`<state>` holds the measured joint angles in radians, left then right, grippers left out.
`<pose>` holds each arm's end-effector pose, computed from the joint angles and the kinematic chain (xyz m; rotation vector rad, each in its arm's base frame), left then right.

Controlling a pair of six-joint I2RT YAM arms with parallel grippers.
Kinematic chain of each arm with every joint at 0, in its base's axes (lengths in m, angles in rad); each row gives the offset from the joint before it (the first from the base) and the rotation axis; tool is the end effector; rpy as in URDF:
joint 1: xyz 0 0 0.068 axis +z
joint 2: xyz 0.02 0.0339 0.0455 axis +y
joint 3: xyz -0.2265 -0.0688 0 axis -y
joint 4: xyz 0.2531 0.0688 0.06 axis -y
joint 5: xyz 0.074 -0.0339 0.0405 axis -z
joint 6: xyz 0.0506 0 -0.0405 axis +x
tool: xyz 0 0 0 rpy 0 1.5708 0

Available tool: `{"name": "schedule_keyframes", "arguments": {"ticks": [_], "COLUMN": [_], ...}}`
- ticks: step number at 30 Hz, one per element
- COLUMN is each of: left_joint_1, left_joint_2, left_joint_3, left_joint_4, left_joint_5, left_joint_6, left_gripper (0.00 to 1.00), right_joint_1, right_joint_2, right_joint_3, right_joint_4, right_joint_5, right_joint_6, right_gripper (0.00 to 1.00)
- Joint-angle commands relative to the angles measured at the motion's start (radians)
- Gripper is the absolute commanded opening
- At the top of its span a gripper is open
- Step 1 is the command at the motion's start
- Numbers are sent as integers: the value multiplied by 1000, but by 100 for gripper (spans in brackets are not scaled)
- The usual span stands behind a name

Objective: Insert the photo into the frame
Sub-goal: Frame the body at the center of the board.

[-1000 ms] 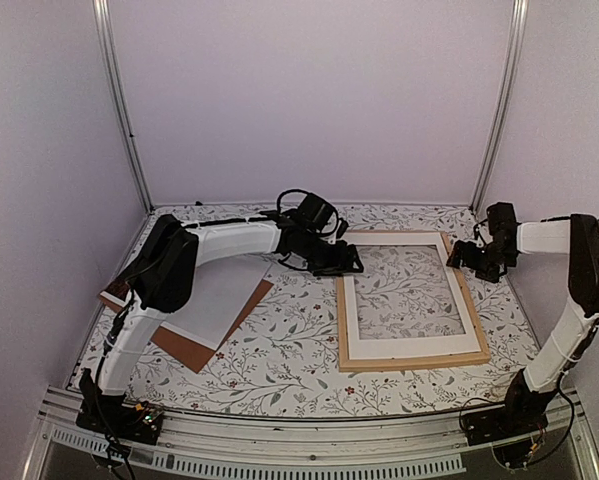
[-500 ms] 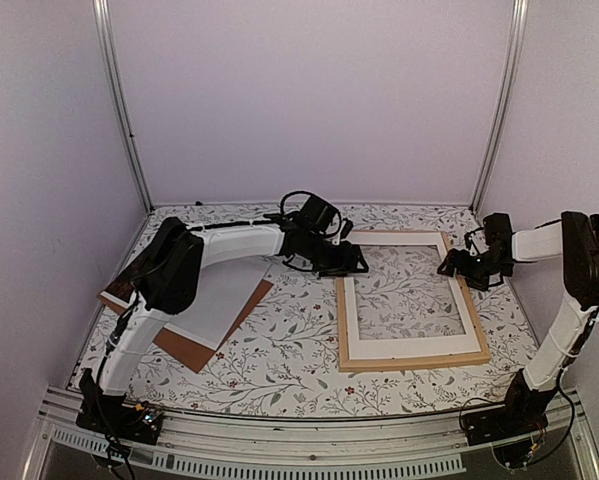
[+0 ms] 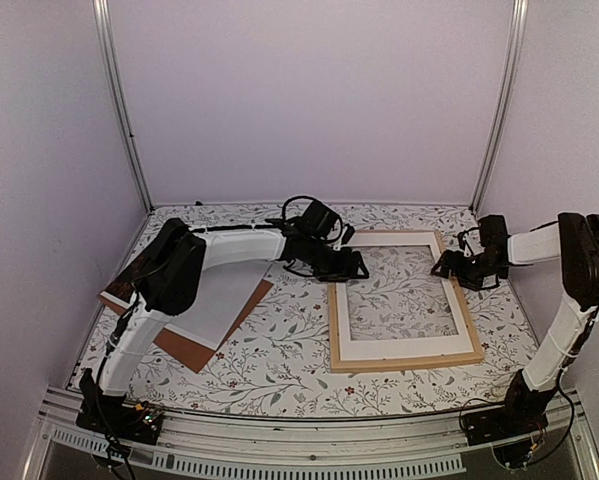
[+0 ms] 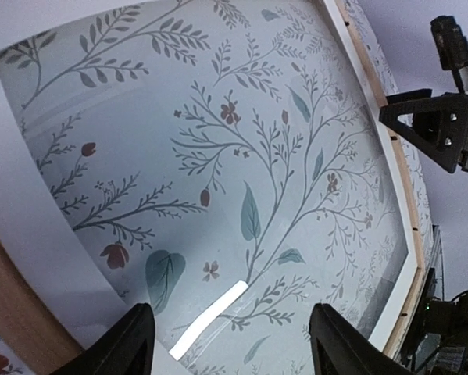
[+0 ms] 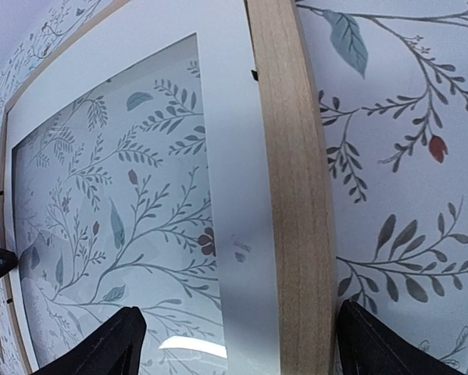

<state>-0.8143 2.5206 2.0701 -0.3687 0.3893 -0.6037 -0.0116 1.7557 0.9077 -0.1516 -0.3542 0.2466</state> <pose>0.3571 -0.4064 0.1008 0.4768 2.5772 -1.0622 0.3399 0.0136 0.0838 0.1965 2.5601 0.5440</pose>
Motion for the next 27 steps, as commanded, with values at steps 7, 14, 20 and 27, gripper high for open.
{"name": "schedule_keyframes", "arguments": {"ticks": [7,14,20,27], "left_joint_1": [0,37,58,99], "left_joint_2": [-168,-305,-420,-579], "left_joint_3": [-244,-352,-408,-504], "left_joint_4": [67,124,122,90], "left_joint_5": [-79,-99,-211,-438], "left_joint_6": [16,40,127,199], "left_gripper": [71,72,77,89], "right_joint_1": [142,170,171,184], "right_joint_2": [-36,-62,-126,-199], "right_joint_3": [-45,-15,34,61], "right_joint_4": [25,2,-60,-67], "right_joint_5": [-119,-71,72,127], "right_joint_6": [45,66,47,15], "right_gripper": [87,89,93,95]}}
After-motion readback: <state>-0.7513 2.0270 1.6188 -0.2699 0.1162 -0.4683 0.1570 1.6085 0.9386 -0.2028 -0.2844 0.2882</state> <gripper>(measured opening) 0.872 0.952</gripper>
